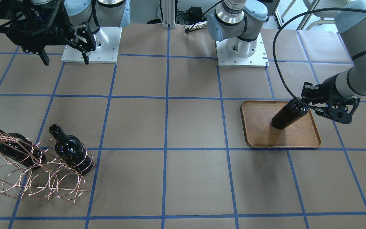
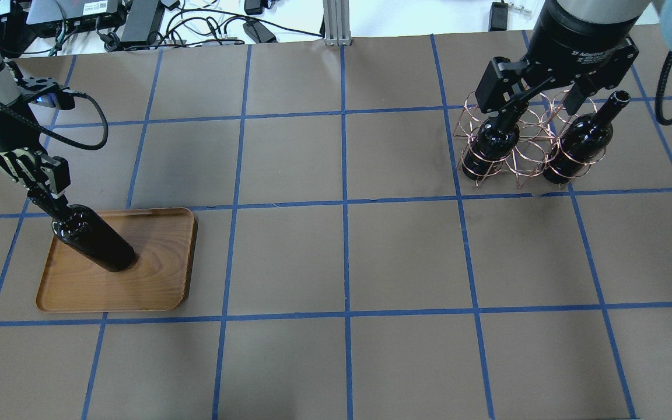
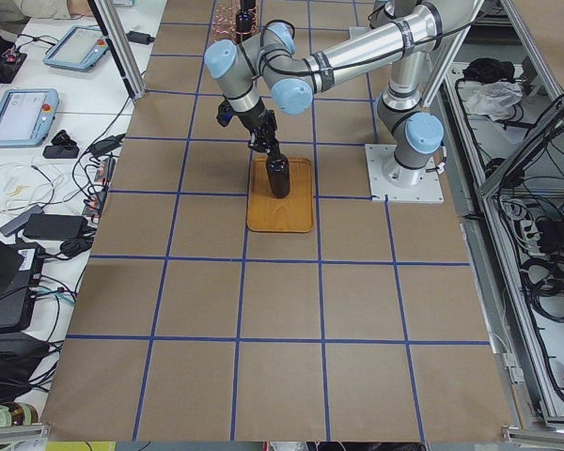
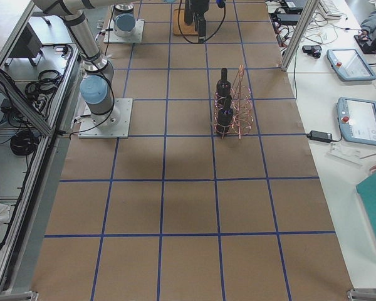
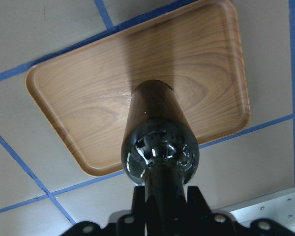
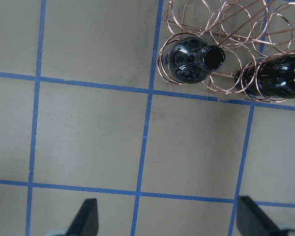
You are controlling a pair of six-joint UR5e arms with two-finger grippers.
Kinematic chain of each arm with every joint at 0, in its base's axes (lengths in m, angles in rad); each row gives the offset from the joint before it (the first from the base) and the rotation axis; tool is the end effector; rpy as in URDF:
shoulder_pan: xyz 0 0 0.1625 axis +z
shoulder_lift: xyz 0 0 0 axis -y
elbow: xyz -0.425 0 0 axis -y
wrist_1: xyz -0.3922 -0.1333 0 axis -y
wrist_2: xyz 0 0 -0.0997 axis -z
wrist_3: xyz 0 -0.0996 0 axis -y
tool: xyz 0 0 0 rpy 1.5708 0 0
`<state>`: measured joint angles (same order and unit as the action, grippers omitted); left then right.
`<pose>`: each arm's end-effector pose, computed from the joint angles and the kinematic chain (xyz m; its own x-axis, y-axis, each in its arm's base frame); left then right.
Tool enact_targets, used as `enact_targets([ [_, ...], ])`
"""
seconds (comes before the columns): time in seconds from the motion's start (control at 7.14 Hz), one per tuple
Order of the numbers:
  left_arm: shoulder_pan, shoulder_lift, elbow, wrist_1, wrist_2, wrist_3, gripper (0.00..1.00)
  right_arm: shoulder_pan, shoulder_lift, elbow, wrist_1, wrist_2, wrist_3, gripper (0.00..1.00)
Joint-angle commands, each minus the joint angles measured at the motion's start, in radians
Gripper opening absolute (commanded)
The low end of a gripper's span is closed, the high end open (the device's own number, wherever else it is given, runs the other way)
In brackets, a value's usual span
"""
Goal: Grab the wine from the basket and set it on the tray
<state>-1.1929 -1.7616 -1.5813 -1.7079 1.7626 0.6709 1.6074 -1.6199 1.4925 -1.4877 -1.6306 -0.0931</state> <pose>0.0880 -0.5315 0.3760 -0.9493 0.3074 0.0655 0.3091 0.8753 0.3718 0.1445 -0.4672 0.5419 -0.9899 -0.1266 0.0636 -0.1291 0.9909 -0.0386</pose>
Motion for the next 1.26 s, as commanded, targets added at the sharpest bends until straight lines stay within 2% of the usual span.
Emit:
enact_targets([
  [0.0,0.018,-0.007,0.0,-0.001,-0.006,-0.007,0.47,0.0,0.0,0.0,0.0,0.0,0.0,1.0],
  [0.14,0.018,0.0,0.0,-0.005,-0.017,-0.017,0.98,0.0,0.0,0.0,0.0,0.0,0.0,1.0],
  [0.42,-0.004,0.052,0.021,-0.019,-0.02,-0.153,1.0,0.0,0.0,0.002,0.001,0.0,0.003,1.0],
  [0.56,-0.004,0.092,0.041,-0.01,-0.052,-0.202,1.0,0.0,0.0,0.002,0.0,0.0,0.003,1.0],
  [0.84,-0.01,0.155,0.07,0.091,-0.104,-0.247,1.0,0.0,0.0,0.002,0.001,0.0,0.003,1.0],
  [1.12,-0.113,0.185,0.07,0.114,-0.139,-0.488,1.0,-0.001,0.0,0.002,0.001,0.0,0.003,1.0],
])
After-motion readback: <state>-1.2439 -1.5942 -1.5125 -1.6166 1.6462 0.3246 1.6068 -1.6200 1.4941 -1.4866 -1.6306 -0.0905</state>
